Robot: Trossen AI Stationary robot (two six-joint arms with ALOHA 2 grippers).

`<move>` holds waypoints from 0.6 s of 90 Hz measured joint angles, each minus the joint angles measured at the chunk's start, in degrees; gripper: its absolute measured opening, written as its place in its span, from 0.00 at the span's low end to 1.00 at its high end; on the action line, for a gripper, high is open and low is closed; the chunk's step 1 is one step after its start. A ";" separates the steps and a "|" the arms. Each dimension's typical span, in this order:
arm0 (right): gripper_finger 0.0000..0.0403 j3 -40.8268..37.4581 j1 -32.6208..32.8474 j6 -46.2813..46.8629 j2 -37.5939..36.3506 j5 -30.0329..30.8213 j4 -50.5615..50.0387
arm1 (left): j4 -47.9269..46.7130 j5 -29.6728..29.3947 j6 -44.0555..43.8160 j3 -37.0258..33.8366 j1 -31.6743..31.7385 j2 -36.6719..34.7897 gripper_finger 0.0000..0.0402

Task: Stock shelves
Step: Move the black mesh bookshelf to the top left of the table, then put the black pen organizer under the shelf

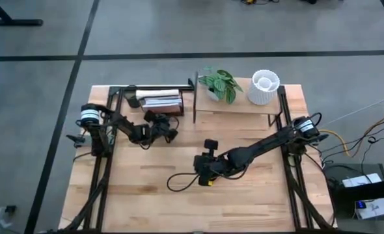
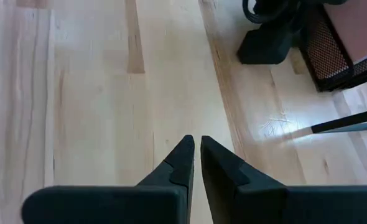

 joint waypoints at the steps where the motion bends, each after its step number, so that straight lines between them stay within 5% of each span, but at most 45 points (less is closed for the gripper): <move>1: 0.03 0.00 0.00 0.00 0.00 0.00 0.01 | -0.06 -0.19 0.40 -0.03 0.07 -0.15 0.05; 33: 0.03 0.00 0.00 0.04 0.00 0.00 0.02 | -4.86 0.34 1.15 -0.10 2.05 -5.56 0.05; 54: 0.03 0.00 0.00 0.66 0.00 0.00 0.03 | -7.80 9.91 0.17 -0.08 1.68 -7.49 0.05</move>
